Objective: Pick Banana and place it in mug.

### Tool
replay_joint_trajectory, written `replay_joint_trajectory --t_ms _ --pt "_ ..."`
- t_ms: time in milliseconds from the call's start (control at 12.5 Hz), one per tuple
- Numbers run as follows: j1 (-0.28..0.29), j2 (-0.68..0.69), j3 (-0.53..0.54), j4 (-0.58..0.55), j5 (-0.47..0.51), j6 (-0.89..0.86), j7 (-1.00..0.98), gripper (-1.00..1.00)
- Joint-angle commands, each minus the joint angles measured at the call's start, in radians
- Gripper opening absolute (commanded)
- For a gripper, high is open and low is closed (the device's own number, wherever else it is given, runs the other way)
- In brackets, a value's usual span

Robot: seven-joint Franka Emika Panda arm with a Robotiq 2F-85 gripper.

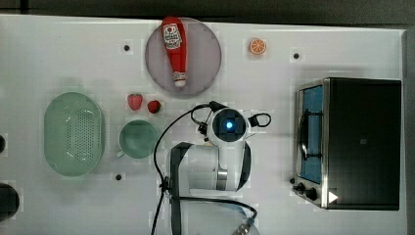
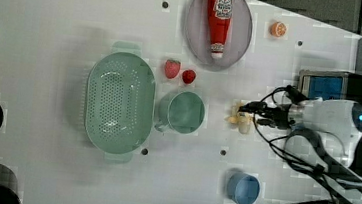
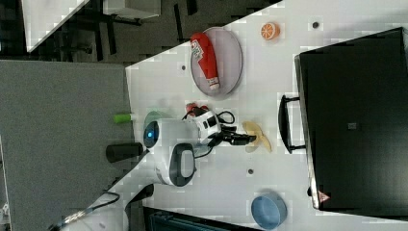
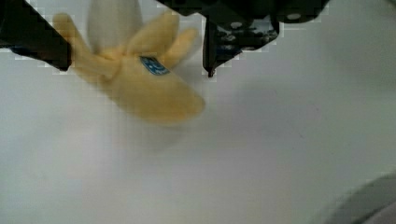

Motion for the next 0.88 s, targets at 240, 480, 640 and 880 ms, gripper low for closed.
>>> replay_joint_trajectory --t_ms 240,480,640,880 --pt "0.02 0.057 0.011 -0.003 0.003 0.057 -0.041 0.74" --pt "0.02 0.057 0.012 -0.013 0.003 0.099 -0.041 -0.09" --pt "0.019 0.037 0.012 -0.012 0.003 0.1 -0.041 -0.37" --pt "0.018 -0.072 0.012 -0.008 0.003 0.061 -0.041 -0.37"
